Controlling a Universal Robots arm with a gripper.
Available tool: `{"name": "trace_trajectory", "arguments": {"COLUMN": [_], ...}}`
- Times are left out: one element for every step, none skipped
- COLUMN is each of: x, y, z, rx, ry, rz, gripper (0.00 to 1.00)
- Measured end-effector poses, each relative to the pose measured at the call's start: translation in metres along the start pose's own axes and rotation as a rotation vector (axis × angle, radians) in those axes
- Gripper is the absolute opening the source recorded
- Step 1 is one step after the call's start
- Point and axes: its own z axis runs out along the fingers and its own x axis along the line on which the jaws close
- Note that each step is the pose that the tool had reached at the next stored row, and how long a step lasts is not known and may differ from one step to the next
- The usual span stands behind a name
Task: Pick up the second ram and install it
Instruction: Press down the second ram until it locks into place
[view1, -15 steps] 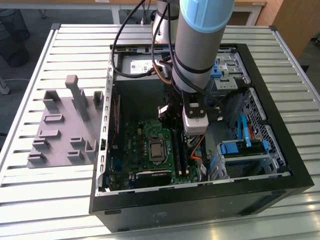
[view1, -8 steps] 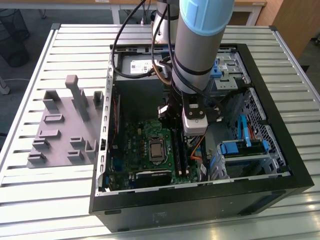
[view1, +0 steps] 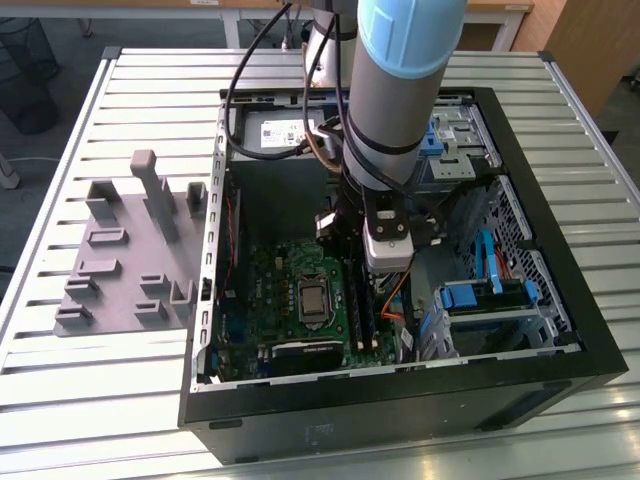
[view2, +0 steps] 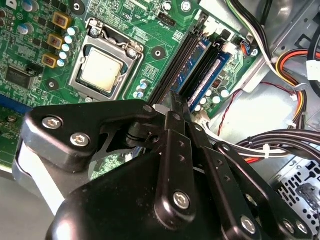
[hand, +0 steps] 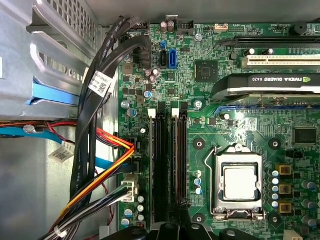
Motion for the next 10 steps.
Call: {"name": "trace_trajectory", "arguments": {"x": [0.0000,0.0000,0.0000,0.0000,0.0000,0.0000,0.0000,0.0001,0.0000,0.0001], "y": [-0.0001,-0.0001,-0.0001,-0.0001,-0.0001,-0.0001,0.0000,0.0000,0.0000,0.0001], "z": [0.0006,0.0013,0.0020,0.0027,0.0033,0.0039,0.0045,0.0050,0.0053,0.0057], "rx": [0.0000,0.0000,0.0000,0.0000,0.0000,0.0000,-0.0001,0.0000,-0.0003,-0.0006], "ry": [0.0000,0.0000,0.0000,0.0000,0.0000,0.0000,0.0000,0.0000,-0.0001,-0.0002], "rz": [0.000,0.000,0.000,0.000,0.000,0.000,0.000,0.000,0.000,0.000], "gripper": [0.11,0.11,0.11,0.11,0.11,0.11,0.11,0.11,0.11,0.11]}}
